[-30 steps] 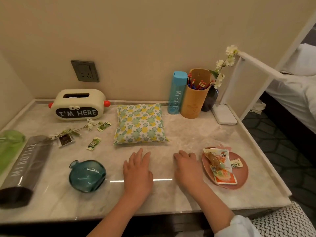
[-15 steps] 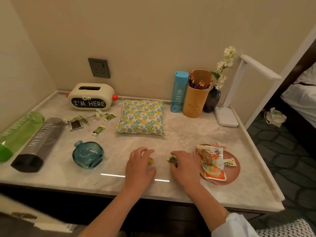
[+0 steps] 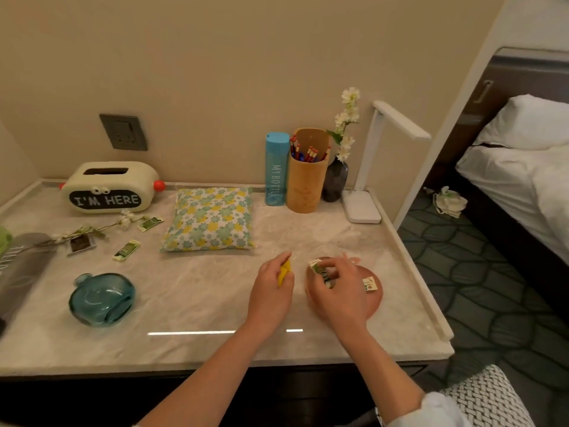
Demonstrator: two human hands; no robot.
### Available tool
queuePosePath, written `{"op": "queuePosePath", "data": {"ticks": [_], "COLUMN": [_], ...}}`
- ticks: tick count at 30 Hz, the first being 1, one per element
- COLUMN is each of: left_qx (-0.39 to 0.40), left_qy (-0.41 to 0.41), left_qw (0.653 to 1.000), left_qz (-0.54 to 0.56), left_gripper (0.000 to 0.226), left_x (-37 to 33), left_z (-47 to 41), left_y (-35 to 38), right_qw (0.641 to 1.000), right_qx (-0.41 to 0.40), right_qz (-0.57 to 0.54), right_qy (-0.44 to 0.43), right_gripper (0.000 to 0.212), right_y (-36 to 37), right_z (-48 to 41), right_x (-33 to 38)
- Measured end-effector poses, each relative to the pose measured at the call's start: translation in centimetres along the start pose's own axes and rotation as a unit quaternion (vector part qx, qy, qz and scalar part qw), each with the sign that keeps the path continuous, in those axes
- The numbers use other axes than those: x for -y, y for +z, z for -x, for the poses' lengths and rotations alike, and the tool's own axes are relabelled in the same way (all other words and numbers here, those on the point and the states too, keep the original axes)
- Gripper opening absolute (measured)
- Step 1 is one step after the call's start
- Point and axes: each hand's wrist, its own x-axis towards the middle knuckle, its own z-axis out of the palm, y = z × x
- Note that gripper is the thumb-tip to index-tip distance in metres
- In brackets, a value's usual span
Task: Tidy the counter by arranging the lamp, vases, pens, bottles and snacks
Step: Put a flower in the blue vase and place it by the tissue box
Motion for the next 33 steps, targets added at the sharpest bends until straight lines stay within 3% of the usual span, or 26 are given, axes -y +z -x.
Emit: {"op": "queuePosePath", "data": {"ticks": [3,10,14,18,33], "left_qx": [0.066,0.161,0.139,0.107,-0.078], "left_qy": [-0.042,0.003,0.071,0.111,0.050], "left_qw": [0.995,0.985,0.987,0.985,0.992], "left_qz": [0.062,0.067,-0.022,-0.073,-0.091], "left_gripper": [0.050,0.046,0.048,0.049,0.037], "left_x": [-1.1,-1.6,-0.4,0.1,4.5], "left_z": [-1.1,-0.7,-0.1,0.1,0.1], "left_y": [3.6,7.8,7.5,6.5,-3.7], "right_qw": [0.997,0.987,0.996,0.996,0.990], "right_qx": [-0.038,-0.051,-0.027,0.006,0.135], "right_qz": [0.037,0.116,-0.002,-0.033,-0.043], "right_qy": [0.051,0.096,0.089,0.081,-0.002], "right_gripper": [0.021,0.016,0.032,0.039,0.037], "right_y": [-2.3,-4.5,-4.1,-3.2,5.6], "right_z": [-0.2,0.0,0.3,0.6,1.0], "right_x": [-2.4,-5.8,-6.3,-5.0,0.9]}}
